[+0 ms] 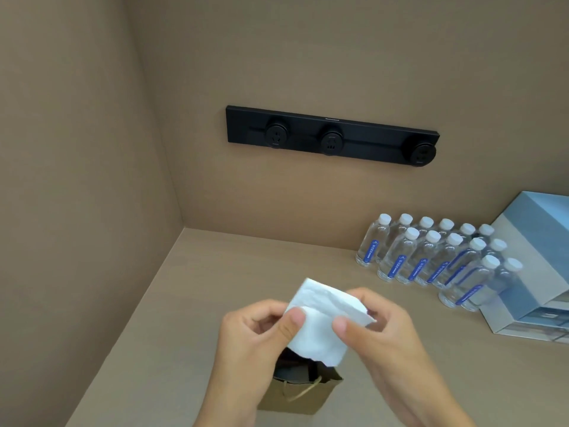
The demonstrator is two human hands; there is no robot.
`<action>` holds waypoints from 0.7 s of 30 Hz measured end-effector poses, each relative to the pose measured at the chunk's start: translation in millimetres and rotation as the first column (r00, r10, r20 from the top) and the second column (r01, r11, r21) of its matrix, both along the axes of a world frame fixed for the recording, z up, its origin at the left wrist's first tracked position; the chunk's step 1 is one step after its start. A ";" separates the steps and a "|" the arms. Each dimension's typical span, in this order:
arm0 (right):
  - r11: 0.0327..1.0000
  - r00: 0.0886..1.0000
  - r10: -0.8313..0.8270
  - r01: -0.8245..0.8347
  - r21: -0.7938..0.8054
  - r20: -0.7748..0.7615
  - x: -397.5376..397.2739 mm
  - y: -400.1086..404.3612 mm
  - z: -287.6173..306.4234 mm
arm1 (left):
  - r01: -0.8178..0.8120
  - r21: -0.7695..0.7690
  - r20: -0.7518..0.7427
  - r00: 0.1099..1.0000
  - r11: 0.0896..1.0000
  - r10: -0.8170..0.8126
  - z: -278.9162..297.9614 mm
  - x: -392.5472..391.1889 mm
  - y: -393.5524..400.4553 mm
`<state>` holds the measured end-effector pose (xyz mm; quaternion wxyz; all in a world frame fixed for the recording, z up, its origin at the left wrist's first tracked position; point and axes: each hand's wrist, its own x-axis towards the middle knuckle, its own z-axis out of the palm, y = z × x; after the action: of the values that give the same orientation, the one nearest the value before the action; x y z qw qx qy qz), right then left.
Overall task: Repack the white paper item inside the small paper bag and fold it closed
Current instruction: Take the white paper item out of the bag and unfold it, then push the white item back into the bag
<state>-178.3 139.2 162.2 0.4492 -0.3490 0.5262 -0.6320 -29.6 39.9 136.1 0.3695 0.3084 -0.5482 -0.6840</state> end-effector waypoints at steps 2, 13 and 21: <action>0.998 0.947 0.059 -0.047 -0.046 0.316 8.7 -0.9 -21.3 | 0.040 0.107 -0.047 0.998 0.993 -0.035 -7.9 -2.4 -0.6; 0.745 0.542 0.523 0.085 0.662 -0.658 20.0 -26.9 -38.2 | 0.146 -0.211 0.682 0.730 0.967 0.039 -69.1 -9.3 -16.8; 0.414 0.229 0.872 0.129 0.901 -0.433 24.2 -67.3 -74.7 | 0.325 -0.289 0.870 0.482 0.901 0.105 -77.8 7.1 -14.1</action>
<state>-154.1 71.9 87.5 0.3413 -0.5173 0.7684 0.1594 -22.5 25.8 58.3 0.0522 0.4877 -0.8096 -0.3225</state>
